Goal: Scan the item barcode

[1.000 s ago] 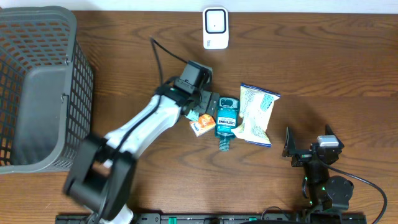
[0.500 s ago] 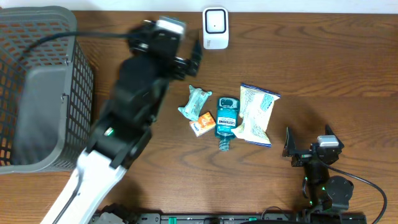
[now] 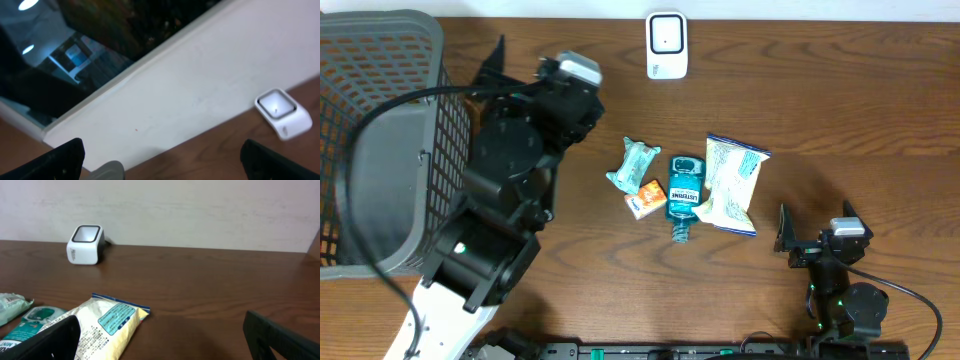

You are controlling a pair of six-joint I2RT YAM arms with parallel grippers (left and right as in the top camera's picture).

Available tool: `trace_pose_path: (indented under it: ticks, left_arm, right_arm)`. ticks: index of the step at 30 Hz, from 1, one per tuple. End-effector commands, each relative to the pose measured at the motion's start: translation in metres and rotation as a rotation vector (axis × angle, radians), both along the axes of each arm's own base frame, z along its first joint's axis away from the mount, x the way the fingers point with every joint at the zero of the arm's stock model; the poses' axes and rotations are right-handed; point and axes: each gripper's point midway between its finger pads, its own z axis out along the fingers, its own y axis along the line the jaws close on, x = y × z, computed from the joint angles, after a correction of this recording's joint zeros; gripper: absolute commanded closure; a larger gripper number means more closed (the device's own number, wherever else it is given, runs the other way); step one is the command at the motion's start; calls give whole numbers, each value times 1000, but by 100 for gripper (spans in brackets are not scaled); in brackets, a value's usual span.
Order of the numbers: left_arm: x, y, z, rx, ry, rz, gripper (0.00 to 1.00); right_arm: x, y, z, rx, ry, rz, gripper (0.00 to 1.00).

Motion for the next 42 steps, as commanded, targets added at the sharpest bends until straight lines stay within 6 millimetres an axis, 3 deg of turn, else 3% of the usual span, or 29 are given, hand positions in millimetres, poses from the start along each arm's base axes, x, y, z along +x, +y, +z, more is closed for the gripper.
trace_pose_path:
  ticks: [1,6,13,16,23,27,33,42]
  left_arm:
    - [9,-8,-9,114,14,-23,1]
    - [30,-15,-23,267,29,-10,1]
    - [35,-17,-30,199,47,-7,1]
    - [33,-7,-27,195,46,15,1]
    - [23,40,-12,55,13,98,1]
    - [9,52,-3,-57,2,62,1]
    - [-23,59,18,-84,-44,-1,1]
    - [-90,51,48,-107,-141,-169,2]
  right_arm:
    - [0,0,-1,7,5,-2,1]
    - [0,0,-1,7,5,-2,1]
    - [0,0,-1,7,5,-2,1]
    - [0,0,-1,7,5,-2,1]
    - [0,0,-1,7,5,-2,1]
    - [0,0,-1,7,5,-2,1]
    - [0,0,-1,7,5,-2,1]
    - [0,0,-1,7,5,-2,1]
